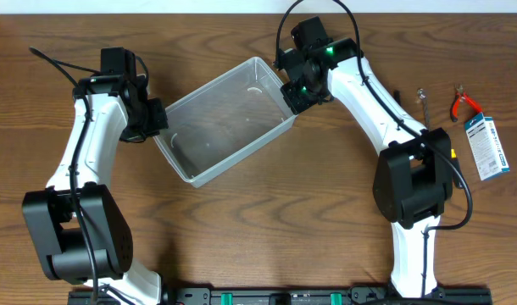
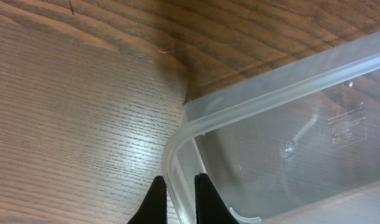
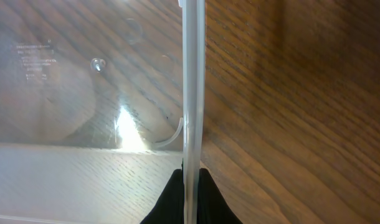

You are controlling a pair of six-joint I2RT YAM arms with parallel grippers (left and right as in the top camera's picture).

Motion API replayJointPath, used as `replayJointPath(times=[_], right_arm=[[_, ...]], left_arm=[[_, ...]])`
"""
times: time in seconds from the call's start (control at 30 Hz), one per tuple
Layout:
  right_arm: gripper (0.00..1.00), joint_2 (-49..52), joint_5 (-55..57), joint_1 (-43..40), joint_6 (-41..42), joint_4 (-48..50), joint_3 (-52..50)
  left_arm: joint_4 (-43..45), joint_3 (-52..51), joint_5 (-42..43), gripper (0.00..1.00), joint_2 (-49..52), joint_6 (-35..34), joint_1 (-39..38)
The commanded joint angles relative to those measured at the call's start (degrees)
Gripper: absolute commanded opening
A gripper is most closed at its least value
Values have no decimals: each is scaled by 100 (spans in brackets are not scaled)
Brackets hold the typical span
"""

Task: Pack container
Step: 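Grip the container rim with both grippers and rotate it straight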

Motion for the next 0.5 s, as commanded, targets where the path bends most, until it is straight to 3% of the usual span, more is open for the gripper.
replayJointPath(times=[0.0,0.23,0.47], right_arm=[[1,-13,-76,39,-63,-59,-31],[1,-13,-76,37,-61,-59,-31],[1,-13,-72,37,63,-63,-31]], left_arm=[[9,-17,-22,6,83,-151,9],[-15,-63,-20,6,83,-782,7],[31,-334,9,6,83,-848,7]])
